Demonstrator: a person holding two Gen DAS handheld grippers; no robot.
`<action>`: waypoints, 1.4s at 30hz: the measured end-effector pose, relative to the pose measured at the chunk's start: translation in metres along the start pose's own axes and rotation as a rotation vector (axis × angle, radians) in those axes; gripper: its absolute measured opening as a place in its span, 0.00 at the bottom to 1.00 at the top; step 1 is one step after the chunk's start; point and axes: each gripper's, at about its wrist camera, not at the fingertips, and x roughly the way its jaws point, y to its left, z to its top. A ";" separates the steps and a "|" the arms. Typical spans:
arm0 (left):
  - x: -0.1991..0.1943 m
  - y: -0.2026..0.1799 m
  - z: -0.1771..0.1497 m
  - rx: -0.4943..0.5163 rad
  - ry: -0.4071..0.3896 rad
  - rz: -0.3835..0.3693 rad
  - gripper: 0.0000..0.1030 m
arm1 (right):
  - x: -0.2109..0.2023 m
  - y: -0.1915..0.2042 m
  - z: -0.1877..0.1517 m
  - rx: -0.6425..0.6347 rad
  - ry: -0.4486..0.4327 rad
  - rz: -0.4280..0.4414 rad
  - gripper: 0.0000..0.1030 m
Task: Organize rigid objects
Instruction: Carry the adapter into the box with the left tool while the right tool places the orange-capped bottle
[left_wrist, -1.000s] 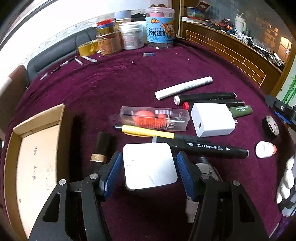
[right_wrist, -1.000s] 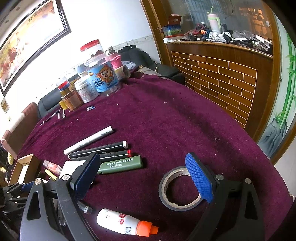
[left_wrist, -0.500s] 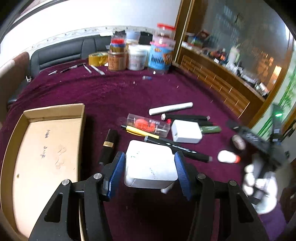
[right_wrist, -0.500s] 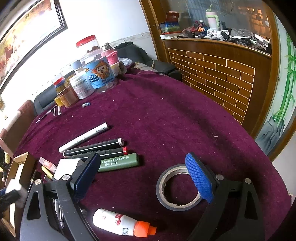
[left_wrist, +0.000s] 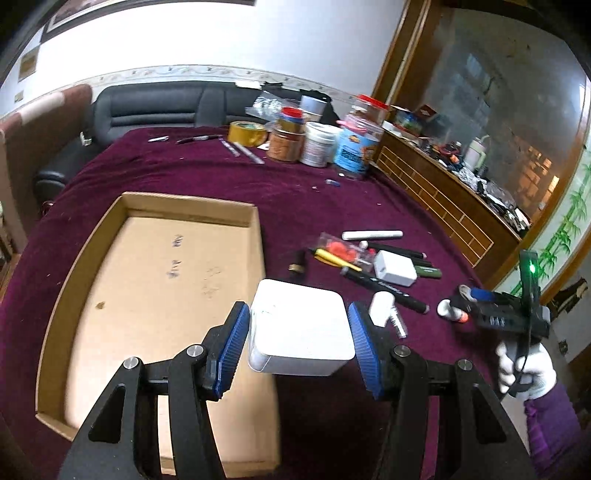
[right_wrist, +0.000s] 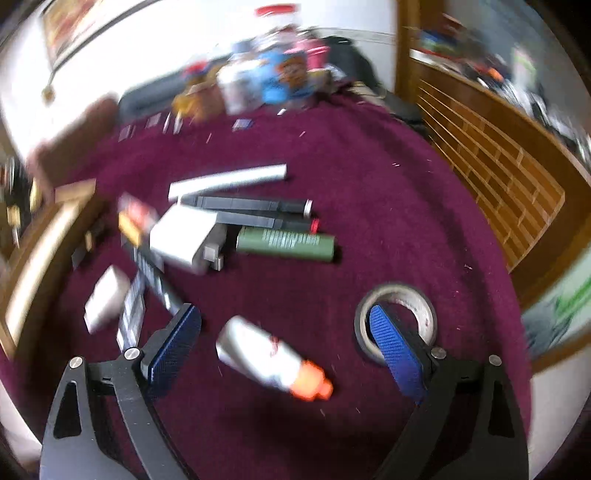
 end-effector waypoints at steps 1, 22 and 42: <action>0.000 0.004 -0.001 -0.007 0.001 0.008 0.48 | 0.001 0.003 -0.005 -0.034 0.013 -0.004 0.91; 0.005 0.061 0.034 -0.083 0.030 0.063 0.48 | -0.013 0.056 0.028 0.023 0.039 0.289 0.24; 0.127 0.142 0.078 -0.320 0.199 0.003 0.49 | 0.116 0.257 0.134 -0.026 0.340 0.478 0.25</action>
